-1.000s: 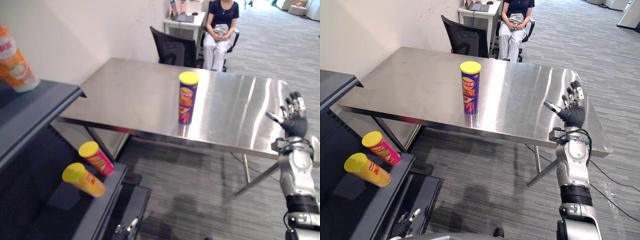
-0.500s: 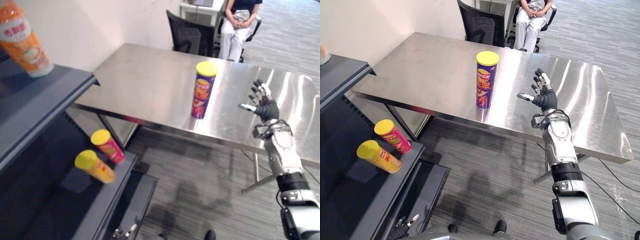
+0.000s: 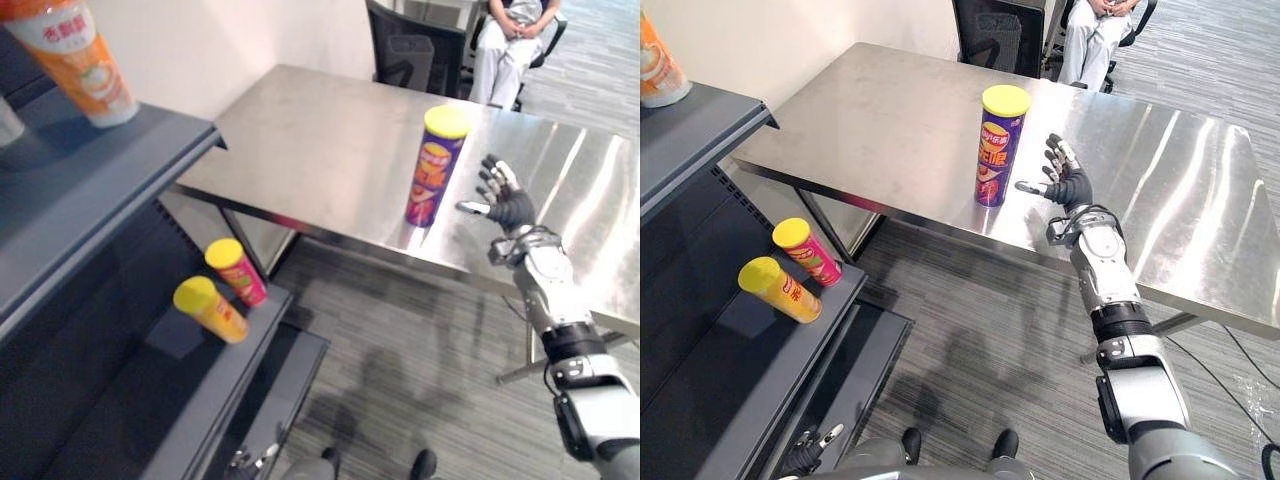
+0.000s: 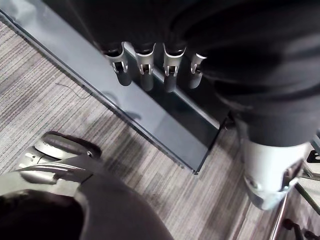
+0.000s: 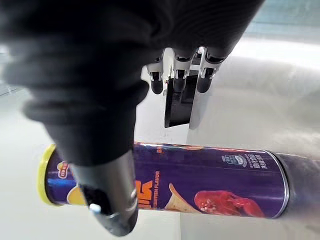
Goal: Put the gum and the chips on the shelf.
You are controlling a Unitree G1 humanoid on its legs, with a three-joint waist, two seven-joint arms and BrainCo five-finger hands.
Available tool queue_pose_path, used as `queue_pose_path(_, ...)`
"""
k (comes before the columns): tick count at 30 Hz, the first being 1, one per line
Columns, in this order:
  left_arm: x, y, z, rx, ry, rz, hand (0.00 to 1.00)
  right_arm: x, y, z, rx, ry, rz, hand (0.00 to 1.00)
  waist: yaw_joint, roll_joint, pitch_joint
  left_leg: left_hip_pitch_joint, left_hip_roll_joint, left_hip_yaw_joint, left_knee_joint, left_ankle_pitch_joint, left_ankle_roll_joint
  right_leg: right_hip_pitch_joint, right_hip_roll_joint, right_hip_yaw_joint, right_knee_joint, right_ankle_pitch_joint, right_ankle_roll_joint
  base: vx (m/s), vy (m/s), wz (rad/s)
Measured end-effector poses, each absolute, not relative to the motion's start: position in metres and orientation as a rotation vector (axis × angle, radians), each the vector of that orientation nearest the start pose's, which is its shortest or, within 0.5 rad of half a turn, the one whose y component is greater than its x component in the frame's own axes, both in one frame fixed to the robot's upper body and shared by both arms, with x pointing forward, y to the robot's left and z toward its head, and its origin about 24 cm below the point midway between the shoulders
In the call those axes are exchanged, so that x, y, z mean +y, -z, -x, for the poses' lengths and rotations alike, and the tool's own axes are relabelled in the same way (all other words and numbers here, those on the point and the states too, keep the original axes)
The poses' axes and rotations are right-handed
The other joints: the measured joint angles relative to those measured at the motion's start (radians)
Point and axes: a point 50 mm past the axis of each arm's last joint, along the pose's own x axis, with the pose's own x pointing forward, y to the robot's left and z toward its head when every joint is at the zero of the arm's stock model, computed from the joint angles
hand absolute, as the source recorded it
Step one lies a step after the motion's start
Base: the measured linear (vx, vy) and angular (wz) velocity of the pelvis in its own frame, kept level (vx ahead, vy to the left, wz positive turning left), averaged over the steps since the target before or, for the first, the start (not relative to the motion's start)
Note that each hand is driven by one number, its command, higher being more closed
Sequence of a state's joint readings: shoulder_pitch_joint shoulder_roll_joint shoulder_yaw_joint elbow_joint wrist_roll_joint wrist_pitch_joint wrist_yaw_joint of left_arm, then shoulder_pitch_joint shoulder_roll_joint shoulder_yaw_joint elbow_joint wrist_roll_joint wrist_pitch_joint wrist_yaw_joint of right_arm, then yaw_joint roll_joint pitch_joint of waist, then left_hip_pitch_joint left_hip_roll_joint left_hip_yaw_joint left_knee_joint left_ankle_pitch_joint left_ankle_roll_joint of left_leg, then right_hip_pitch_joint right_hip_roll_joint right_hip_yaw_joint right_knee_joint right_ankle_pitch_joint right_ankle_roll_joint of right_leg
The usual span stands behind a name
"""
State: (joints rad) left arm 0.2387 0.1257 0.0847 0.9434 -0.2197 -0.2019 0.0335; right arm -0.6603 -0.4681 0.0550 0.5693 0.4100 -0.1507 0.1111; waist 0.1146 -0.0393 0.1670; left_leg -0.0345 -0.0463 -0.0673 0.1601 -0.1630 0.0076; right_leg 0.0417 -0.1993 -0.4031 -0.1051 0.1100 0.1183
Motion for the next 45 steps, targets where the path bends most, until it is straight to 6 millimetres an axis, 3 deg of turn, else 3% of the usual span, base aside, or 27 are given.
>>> queue_pose_path(4,0.221,0.151,-0.067,0.943,-0.357,0.080,0.00,-0.218,-0.166,-0.373,-0.280,-0.084,0.070,0.00,0.005,0.000,0.024,-0.006,-0.001,-0.009,-0.002,0.010,-0.004,-0.002,0.000,-0.006,0.000,0.004,-0.001,-0.04,-0.005,0.06)
queue_pose_path(11,0.221,0.151,-0.067,0.943,-0.357,0.081,0.00,-0.218,-0.169,-0.374,-0.285,-0.067,0.068,0.00,0.029,0.000,0.025,-0.015,-0.002,-0.028,-0.005,0.020,-0.006,-0.002,0.000,-0.026,0.000,0.005,-0.001,-0.01,-0.005,0.09)
queue_pose_path(23,0.221,0.151,-0.066,0.940,-0.358,0.083,0.00,-0.207,-0.182,-0.379,-0.320,-0.086,0.077,0.00,0.033,-0.008,0.033,-0.014,-0.009,-0.032,-0.018,0.032,-0.005,-0.003,-0.008,-0.031,0.000,0.007,0.001,0.00,0.000,0.00)
queue_pose_path(30,0.220,0.150,-0.069,0.932,-0.351,0.085,0.00,-0.201,-0.203,-0.383,-0.373,-0.094,0.076,0.00,0.038,0.001,0.047,-0.016,0.000,-0.044,-0.012,0.032,-0.004,-0.009,-0.014,-0.043,0.031,-0.003,-0.002,-0.01,0.001,0.04)
queue_pose_path(32,0.220,0.149,-0.072,0.919,-0.346,0.085,0.00,-0.202,-0.204,-0.384,-0.376,-0.079,0.073,0.00,0.052,0.001,0.049,-0.019,0.002,-0.050,-0.011,0.033,-0.005,-0.018,-0.019,-0.053,0.057,-0.017,-0.002,-0.03,0.012,0.09)
queue_pose_path(33,0.219,0.149,-0.073,0.916,-0.344,0.085,0.00,-0.202,-0.204,-0.384,-0.377,-0.073,0.072,1.00,0.056,0.001,0.049,-0.020,0.001,-0.052,-0.010,0.034,-0.005,-0.020,-0.021,-0.055,0.062,-0.021,0.000,-0.01,0.006,0.13)
queue_pose_path(38,0.218,0.148,-0.076,0.898,-0.344,0.092,0.00,-0.202,-0.208,-0.384,-0.390,-0.055,0.066,1.00,0.077,0.001,0.049,-0.038,0.003,-0.059,-0.009,0.040,-0.007,-0.036,-0.026,-0.073,0.082,-0.031,-0.001,0.00,0.002,0.08)
queue_pose_path(45,0.215,0.147,-0.080,0.878,-0.336,0.093,0.00,-0.197,-0.212,-0.386,-0.401,-0.048,0.047,1.00,0.082,0.001,0.049,-0.049,0.005,-0.066,-0.002,0.041,-0.009,-0.056,-0.040,-0.084,0.127,-0.057,0.001,0.00,0.008,0.04)
